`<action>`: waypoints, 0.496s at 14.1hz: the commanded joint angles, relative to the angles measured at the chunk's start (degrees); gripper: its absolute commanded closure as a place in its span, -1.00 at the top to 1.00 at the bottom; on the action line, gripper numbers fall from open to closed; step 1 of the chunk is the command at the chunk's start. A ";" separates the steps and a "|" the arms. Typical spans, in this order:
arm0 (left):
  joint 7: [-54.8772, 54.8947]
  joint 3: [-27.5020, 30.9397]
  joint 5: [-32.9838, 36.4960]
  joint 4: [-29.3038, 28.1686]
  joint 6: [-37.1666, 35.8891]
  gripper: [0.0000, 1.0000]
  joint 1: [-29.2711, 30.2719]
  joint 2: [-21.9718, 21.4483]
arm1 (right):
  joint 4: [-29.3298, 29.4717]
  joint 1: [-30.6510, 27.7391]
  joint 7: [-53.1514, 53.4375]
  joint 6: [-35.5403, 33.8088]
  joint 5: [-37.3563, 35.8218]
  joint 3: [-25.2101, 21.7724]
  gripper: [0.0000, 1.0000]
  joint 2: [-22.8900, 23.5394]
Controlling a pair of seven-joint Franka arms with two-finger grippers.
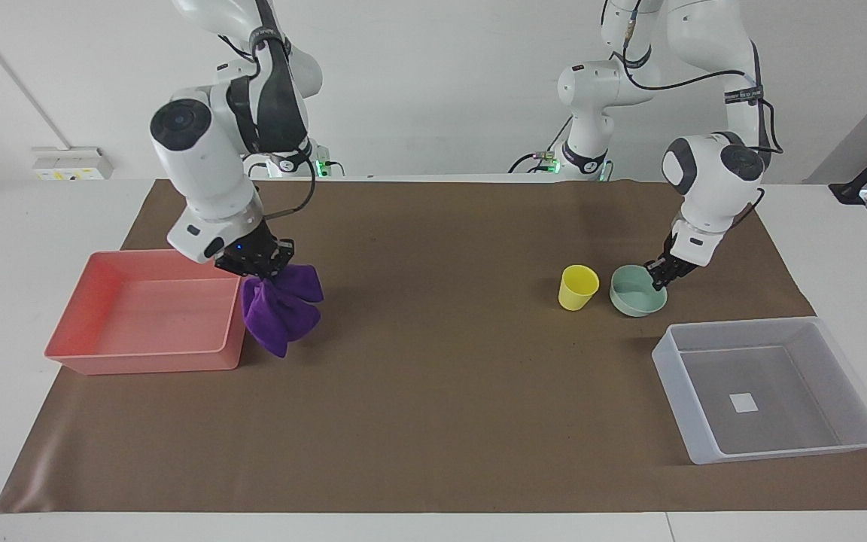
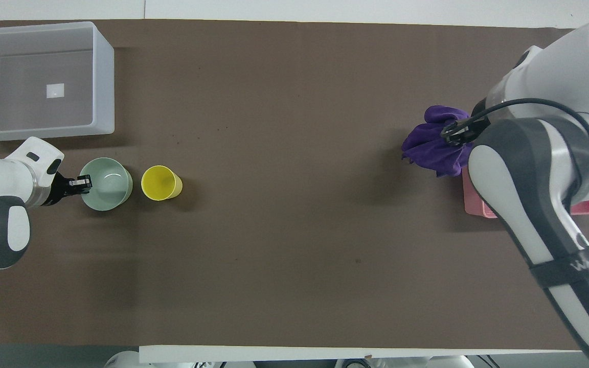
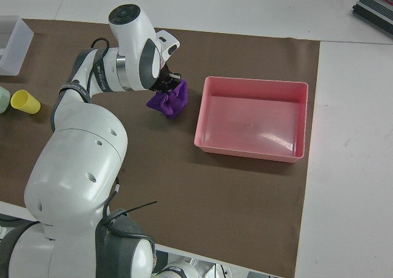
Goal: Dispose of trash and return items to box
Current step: 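Carry the purple cloth into the pink tray with the right gripper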
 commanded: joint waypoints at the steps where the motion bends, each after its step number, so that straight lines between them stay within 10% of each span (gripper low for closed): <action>1: 0.42 0.43 1.11 6.14 -9.37 -1.00 0.57 0.40 | 0.58 -4.22 -2.51 -6.50 -0.53 0.03 -0.99 -5.86; 7: 0.59 0.43 1.02 15.71 -21.32 -1.00 0.74 -0.91 | -4.58 -19.51 -13.58 -6.27 -2.30 0.03 -0.99 -7.64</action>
